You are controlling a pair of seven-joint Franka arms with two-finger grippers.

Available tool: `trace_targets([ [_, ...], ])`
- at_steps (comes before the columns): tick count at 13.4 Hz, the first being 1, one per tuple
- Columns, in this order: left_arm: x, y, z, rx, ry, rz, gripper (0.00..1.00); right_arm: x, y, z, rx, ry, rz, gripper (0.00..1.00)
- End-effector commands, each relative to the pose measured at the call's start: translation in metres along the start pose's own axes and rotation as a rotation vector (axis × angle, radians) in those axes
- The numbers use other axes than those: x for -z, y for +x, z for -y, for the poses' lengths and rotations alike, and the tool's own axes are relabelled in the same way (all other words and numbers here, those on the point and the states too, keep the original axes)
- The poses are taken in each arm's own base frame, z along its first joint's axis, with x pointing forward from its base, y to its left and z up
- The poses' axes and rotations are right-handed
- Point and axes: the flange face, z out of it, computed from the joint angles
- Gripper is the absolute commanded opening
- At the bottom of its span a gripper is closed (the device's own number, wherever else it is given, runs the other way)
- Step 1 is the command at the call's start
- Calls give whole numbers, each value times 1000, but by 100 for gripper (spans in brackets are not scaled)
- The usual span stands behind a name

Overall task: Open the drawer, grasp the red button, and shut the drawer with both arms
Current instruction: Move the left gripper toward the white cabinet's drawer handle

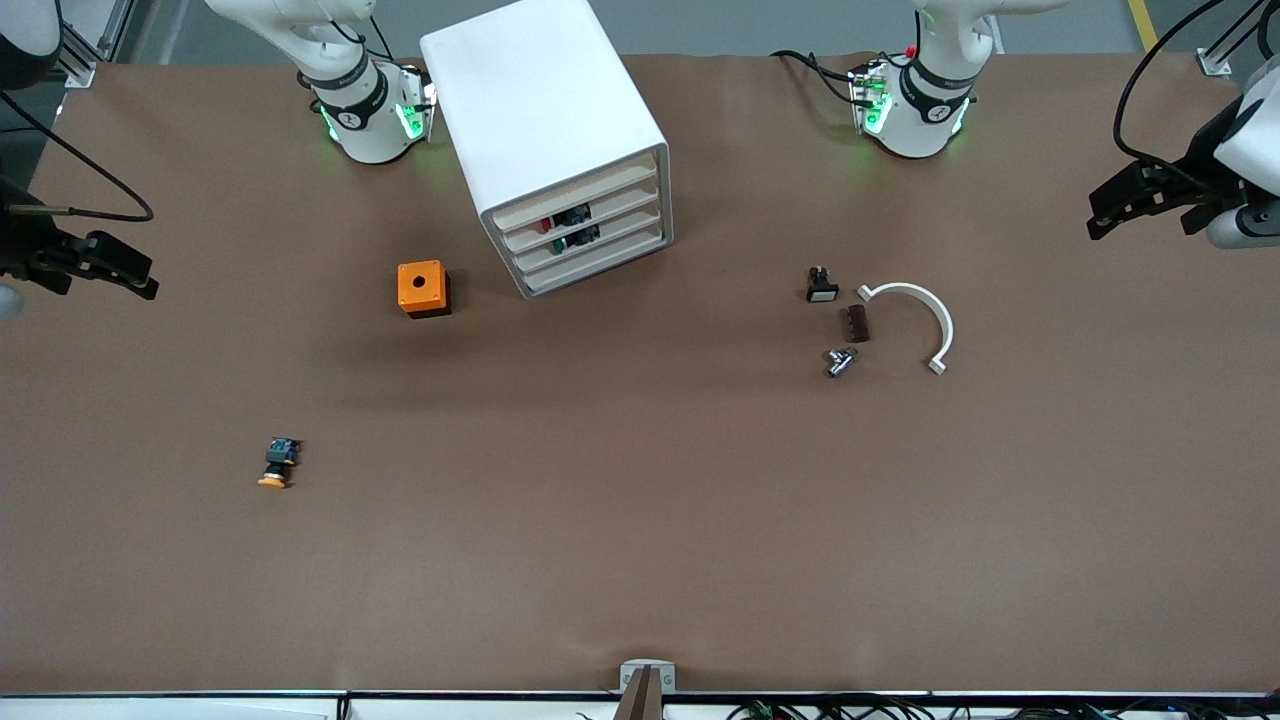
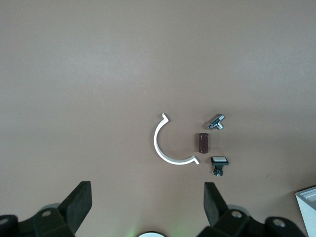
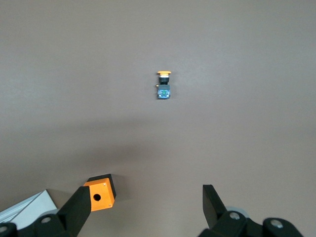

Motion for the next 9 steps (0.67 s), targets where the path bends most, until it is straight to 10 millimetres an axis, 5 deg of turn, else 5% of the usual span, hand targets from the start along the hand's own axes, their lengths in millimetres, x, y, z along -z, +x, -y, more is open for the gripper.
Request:
trace_targets([
  [1, 7, -3, 0, -18, 1, 9, 100, 7, -3, 3, -32, 20, 3, 100],
  [4, 3, 0, -2, -11, 2, 14, 100, 6, -5, 8, -93, 20, 15, 100],
  [9, -57, 51, -21, -35, -9, 97, 100, 6, -4, 4, -101, 20, 15, 100],
])
